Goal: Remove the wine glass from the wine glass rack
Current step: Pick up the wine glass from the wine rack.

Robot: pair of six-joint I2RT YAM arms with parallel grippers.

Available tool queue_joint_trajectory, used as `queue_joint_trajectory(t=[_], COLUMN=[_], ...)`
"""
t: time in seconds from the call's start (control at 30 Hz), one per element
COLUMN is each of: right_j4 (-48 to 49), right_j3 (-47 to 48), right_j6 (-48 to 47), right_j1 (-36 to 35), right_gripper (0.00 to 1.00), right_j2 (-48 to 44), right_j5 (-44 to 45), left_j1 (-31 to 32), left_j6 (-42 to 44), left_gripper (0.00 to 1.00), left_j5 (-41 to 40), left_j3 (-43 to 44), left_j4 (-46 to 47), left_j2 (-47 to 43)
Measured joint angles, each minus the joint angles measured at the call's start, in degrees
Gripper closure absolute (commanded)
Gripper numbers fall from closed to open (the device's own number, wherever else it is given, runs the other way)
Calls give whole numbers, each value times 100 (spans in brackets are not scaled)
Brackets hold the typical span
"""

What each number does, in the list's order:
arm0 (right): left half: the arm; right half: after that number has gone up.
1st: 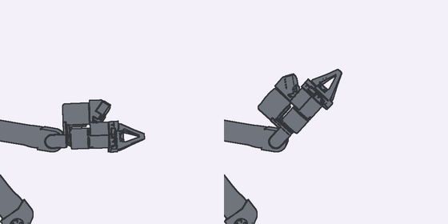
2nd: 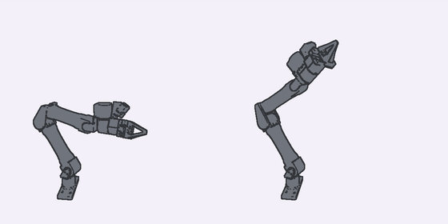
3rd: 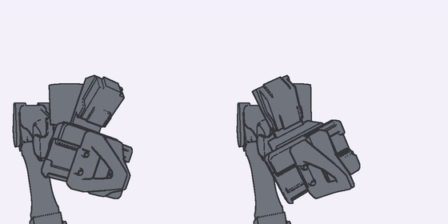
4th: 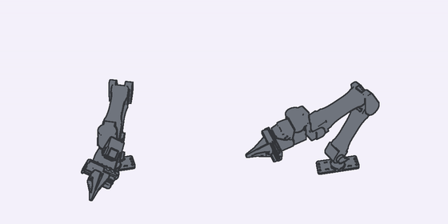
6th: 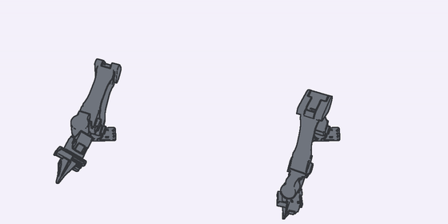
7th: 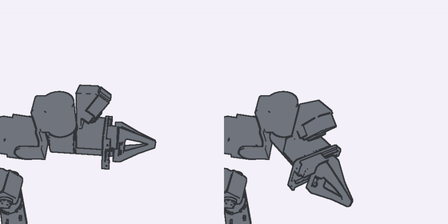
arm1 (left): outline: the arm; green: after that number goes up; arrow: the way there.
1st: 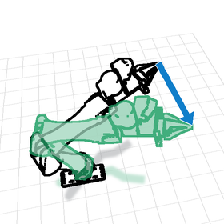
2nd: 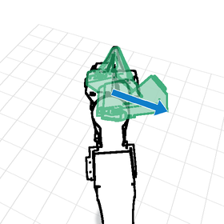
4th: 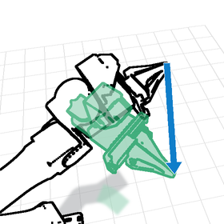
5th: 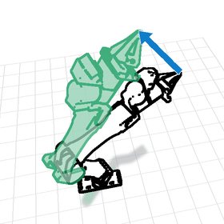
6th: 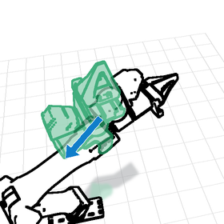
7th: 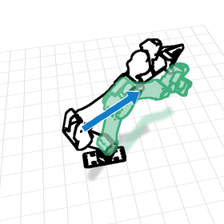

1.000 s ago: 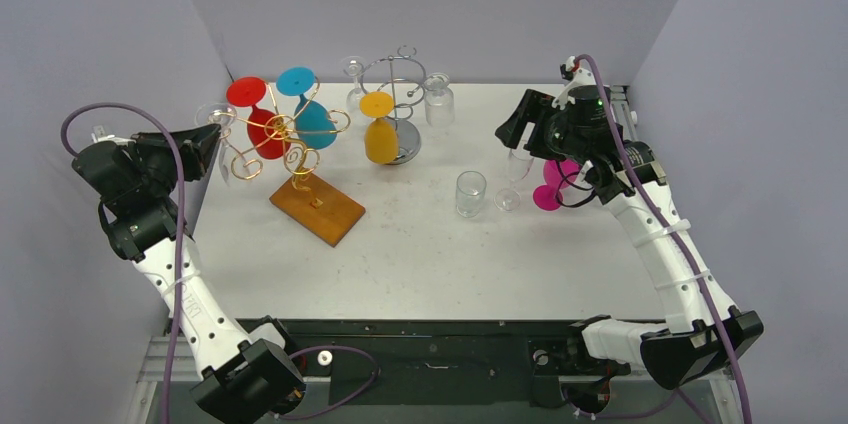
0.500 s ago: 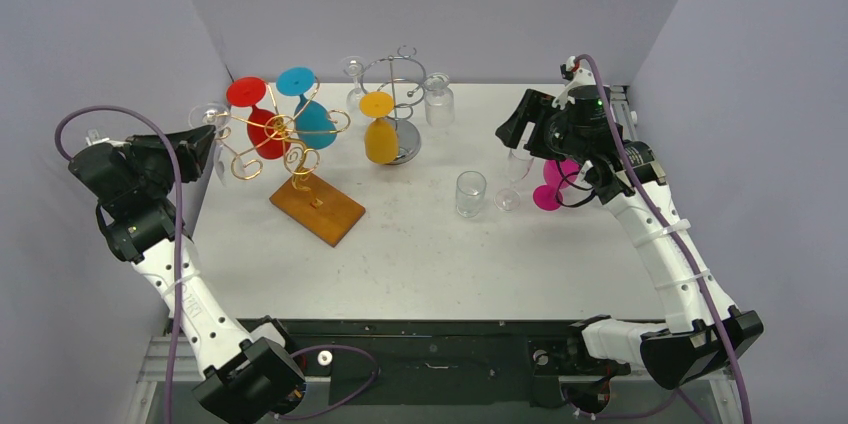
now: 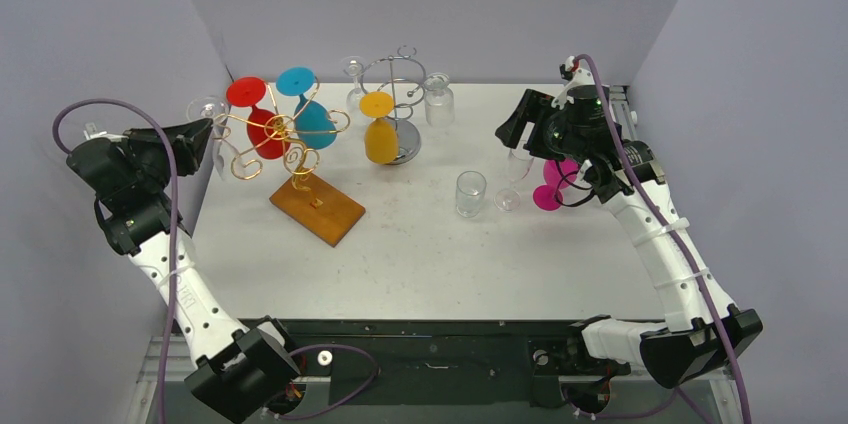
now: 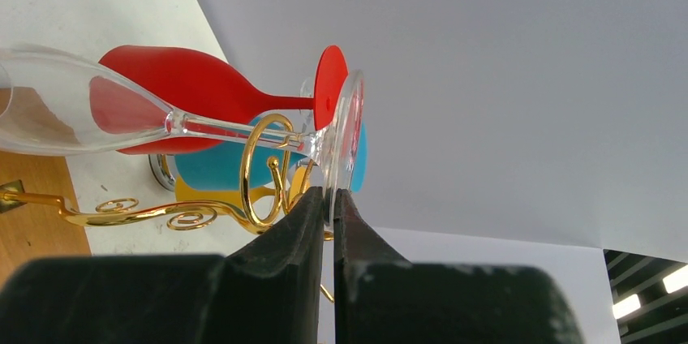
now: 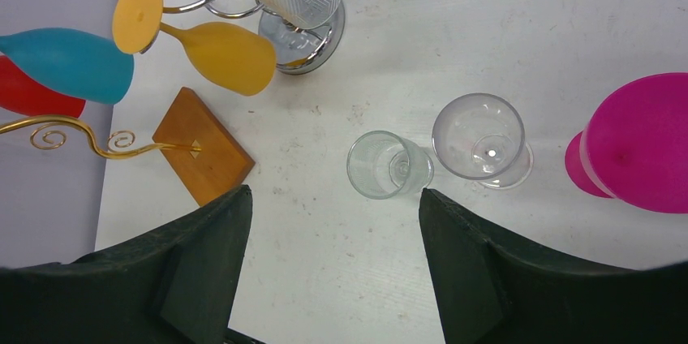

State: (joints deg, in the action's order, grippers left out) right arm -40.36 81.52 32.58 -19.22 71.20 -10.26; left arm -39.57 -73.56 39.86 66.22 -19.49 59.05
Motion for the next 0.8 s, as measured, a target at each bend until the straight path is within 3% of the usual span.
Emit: queue_joint_trajectory(t=[0.47, 0.8], right_j4=[0, 0], right_j3=[0, 0], right_j6=[0, 0], right_j1=[0, 0], right_gripper=[30, 30], right_j2=[50, 52], right_j5=[46, 50], left_j1=[343, 575], left_j6=[-240, -240], left_gripper=[100, 100], left_j5=[269, 258], left_j3=[0, -42], left_j4=[490, 551], left_j2=[356, 105])
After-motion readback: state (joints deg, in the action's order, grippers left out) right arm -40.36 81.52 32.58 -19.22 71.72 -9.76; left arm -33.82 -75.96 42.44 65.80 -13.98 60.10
